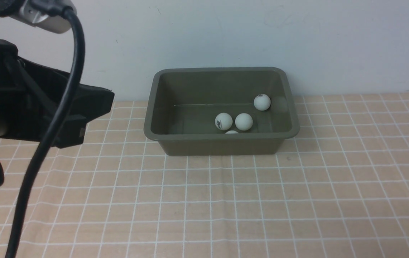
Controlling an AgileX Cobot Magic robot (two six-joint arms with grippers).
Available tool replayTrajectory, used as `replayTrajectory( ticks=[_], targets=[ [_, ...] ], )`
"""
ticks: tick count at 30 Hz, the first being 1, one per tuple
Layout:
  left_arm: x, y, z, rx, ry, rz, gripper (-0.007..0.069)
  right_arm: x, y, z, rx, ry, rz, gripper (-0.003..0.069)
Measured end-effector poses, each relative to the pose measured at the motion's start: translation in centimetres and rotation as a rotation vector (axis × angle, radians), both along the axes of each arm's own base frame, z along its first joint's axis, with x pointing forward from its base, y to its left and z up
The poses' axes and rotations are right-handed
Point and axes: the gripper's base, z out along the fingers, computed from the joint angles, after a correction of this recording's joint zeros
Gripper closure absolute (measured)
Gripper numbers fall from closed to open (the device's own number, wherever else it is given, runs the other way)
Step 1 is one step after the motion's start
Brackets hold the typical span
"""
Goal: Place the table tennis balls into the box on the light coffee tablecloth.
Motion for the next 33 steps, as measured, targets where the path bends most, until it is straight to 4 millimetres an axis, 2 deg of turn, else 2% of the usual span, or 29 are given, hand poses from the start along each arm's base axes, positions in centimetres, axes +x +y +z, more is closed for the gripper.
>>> replayTrajectory(
  ticks=[1,17,33],
  targets=[
    [-0.01,-0.01,0.0,-0.002,0.001,-0.001,0.0274,0.04,-0.05,-0.48,-0.002,0.014,-0.01,0.0312],
    [-0.03,-0.04,-0.01,-0.006,0.005,-0.002,0.0274,0.26,-0.11,-0.27,0.008,-0.049,-0.027,0.0312],
    [-0.3,-0.53,0.12,-0.086,0.043,-0.023,0.0274,0.26,-0.11,-0.27,0.009,-0.05,-0.027,0.0312]
  ],
)
